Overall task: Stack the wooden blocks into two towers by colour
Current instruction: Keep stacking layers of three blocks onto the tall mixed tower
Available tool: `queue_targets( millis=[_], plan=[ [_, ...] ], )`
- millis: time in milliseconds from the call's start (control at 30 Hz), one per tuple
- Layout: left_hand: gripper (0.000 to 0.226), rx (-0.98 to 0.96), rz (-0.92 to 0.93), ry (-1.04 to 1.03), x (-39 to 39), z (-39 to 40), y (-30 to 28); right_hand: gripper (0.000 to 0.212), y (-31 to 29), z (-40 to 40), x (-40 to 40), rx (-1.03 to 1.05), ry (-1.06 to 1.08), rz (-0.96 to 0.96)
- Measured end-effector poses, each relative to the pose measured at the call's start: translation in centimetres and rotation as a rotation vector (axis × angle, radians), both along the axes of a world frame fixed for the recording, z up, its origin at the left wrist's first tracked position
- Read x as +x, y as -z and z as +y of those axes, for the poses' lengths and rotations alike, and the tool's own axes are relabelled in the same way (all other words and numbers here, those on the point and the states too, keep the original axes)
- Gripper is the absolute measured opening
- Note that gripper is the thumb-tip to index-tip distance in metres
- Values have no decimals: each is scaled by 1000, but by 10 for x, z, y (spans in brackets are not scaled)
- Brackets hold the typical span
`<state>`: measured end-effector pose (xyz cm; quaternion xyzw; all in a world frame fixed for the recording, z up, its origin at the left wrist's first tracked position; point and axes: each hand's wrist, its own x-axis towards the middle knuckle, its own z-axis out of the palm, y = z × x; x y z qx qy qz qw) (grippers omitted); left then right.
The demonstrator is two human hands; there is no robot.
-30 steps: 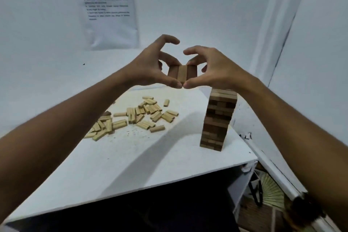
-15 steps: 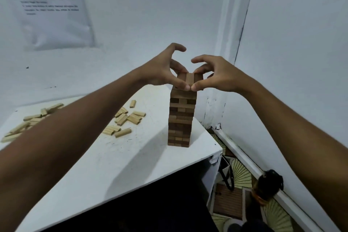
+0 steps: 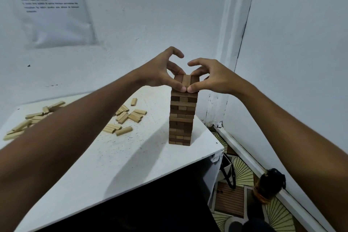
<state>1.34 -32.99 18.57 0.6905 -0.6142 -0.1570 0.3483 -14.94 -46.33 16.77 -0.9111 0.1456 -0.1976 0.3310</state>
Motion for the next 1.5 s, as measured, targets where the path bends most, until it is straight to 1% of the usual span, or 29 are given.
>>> queue_targets(
  millis=[133, 267, 433, 533, 600, 667, 800, 900, 1000, 1067, 1167, 1300, 1400, 1500],
  plan=[
    [90, 2, 2, 5, 1, 1, 3, 77, 1, 0, 1, -4, -1, 11],
    [84, 0, -9, -6, 2, 1, 5, 78, 2, 0, 3, -5, -2, 13],
    [84, -5, -1, -6, 4, 0, 8, 78, 4, -1, 3, -6, 3, 13],
    [93, 7, -12, 9, 6, 1, 8, 75, 4, 0, 2, 3, -3, 14],
    [97, 16, -39, 12, 8, 2, 7, 68, 4, 0, 1, -2, -1, -6],
    [90, -8, -45, 11, 10, 6, 7, 57, 3, 0, 0, -19, 18, -48],
    [61, -62, -22, -2, 16, 13, 15, 42, 4, 1, -7, 43, 24, -86],
    [56, -56, -14, -21, 17, 18, 23, 35, 8, 3, -11, 89, 13, -78],
    [50, -53, -6, -33, 17, 18, 28, 25, 12, 5, -11, 82, 13, -85],
    [54, -54, -3, -35, 17, 18, 29, 22, 13, 6, -11, 87, 12, -99],
    [62, -57, -3, -30, 17, 18, 30, 22, 14, 7, -11, 99, 13, -108],
    [52, -53, -4, -28, 18, 17, 30, 23, 14, 8, -12, 93, 17, -109],
    [54, -59, -15, -27, 17, 17, 30, 25, 14, 9, -13, 89, 30, -100],
    [54, -80, 0, -45, 17, 19, 29, 34, 12, 12, -14, 26, 78, -114]
  ],
)
